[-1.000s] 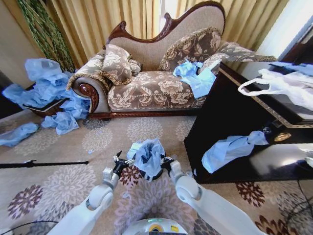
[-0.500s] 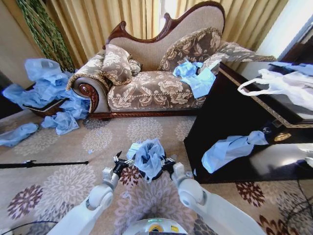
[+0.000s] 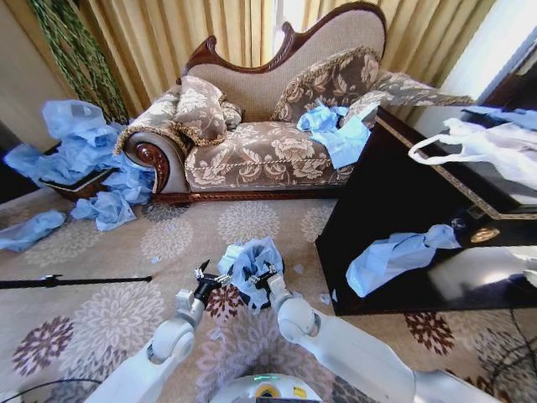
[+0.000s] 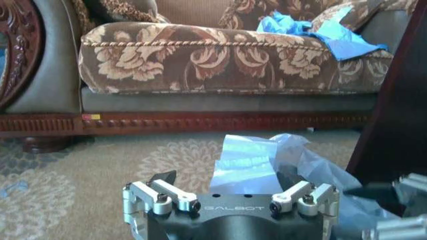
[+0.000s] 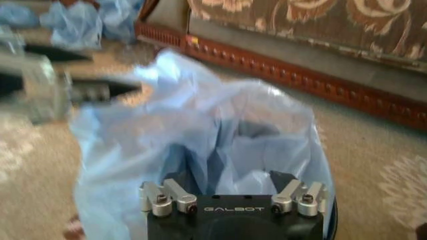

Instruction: Place a garbage bag over the trash bin.

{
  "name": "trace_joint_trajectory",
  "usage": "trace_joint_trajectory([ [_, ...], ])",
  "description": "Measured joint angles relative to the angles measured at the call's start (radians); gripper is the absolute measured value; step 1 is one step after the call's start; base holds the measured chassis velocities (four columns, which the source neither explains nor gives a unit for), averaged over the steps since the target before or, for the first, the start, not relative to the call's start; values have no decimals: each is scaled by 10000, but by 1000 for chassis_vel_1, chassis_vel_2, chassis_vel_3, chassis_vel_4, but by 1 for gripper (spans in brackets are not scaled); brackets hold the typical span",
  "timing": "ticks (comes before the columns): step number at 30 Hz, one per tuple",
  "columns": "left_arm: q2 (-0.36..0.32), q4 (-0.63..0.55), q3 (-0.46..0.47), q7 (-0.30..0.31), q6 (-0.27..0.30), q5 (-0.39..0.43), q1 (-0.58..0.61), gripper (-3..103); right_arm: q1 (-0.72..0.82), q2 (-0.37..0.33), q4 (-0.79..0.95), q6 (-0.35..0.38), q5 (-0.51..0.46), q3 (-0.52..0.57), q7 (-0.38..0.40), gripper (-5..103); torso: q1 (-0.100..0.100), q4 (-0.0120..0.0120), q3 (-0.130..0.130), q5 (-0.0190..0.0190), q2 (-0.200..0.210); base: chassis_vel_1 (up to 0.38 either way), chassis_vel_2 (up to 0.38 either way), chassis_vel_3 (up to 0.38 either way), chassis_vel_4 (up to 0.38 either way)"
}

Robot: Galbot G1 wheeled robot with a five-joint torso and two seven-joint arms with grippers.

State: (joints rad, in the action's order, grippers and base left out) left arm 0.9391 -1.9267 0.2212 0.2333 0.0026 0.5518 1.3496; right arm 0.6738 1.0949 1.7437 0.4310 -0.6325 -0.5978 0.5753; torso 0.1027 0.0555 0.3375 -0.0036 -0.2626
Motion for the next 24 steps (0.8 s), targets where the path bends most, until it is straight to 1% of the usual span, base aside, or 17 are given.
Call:
trace_joint_trajectory([
  [2,0,1,-2,-4,-6,6,-6,100,-20,11,-65,-11,12,-20,-5,88,0,0,0,1,0,0,0,0,0],
  [3,-4,6,-5,-14,-37,24,-17,100,-79,48,-256,-37,25,-49,-14,93,0,-1,0,2,0,0,0,0,0],
  [5,-35,16,-6,-25,-97,39,-21,100,-167,82,-404,-52,-4,-50,-24,85,0,-3,0,2,0,0,0,0,0],
  [7,-47,16,-6,-28,-108,49,-21,100,-199,80,-426,-54,-31,-52,-32,85,0,-3,0,1,0,0,0,0,0],
  [9,-54,17,-2,-42,-137,61,-33,100,-273,56,-460,-59,-101,-106,-52,74,0,-3,0,2,0,0,0,0,0],
  [10,-54,21,-2,-45,-144,66,-46,100,-291,49,-482,-63,-118,-125,-53,74,0,-2,0,1,0,0,0,0,0],
  [11,-52,29,-1,-47,-151,75,-62,100,-298,48,-504,-70,-129,-135,-53,63,0,-2,0,1,0,0,0,0,0],
  [13,-51,31,-1,-48,-153,76,-66,100,-299,48,-510,-72,-134,-138,-52,63,0,-3,0,1,0,0,0,0,0],
  [14,-46,43,-2,-49,-163,82,-79,100,-299,39,-516,-74,-156,-146,-43,52,0,-2,0,1,0,0,0,0,0],
  [17,-40,48,-4,-52,-168,86,-80,100,-290,14,-517,-89,-161,-147,-11,52,0,-2,0,1,0,0,0,0,0],
  [18,-38,48,-4,-52,-170,88,-80,100,-285,6,-517,-92,-163,-147,2,41,0,-2,0,1,0,0,0,0,0],
  [19,-30,64,-4,-55,-180,90,-77,100,-258,-29,-516,-116,-163,-131,34,41,0,-2,0,2,0,0,0,0,0],
  [20,-28,71,-5,-56,-183,90,-77,100,-251,-44,-514,-129,-163,-120,41,30,0,-2,0,2,0,0,0,0,0],
  [22,-20,85,-11,-56,-190,90,-76,100,-231,-80,-501,-174,-156,-93,53,30,0,-2,0,1,0,0,0,0,0],
  [23,-16,89,-15,-56,-190,91,-78,100,-223,-95,-493,-189,-153,-79,56,20,0,-2,0,1,0,0,0,0,0],
  [24,-12,95,-23,-57,-190,91,-82,100,-206,-120,-470,-217,-149,-50,58,20,0,-2,0,1,0,0,0,0,0],
])
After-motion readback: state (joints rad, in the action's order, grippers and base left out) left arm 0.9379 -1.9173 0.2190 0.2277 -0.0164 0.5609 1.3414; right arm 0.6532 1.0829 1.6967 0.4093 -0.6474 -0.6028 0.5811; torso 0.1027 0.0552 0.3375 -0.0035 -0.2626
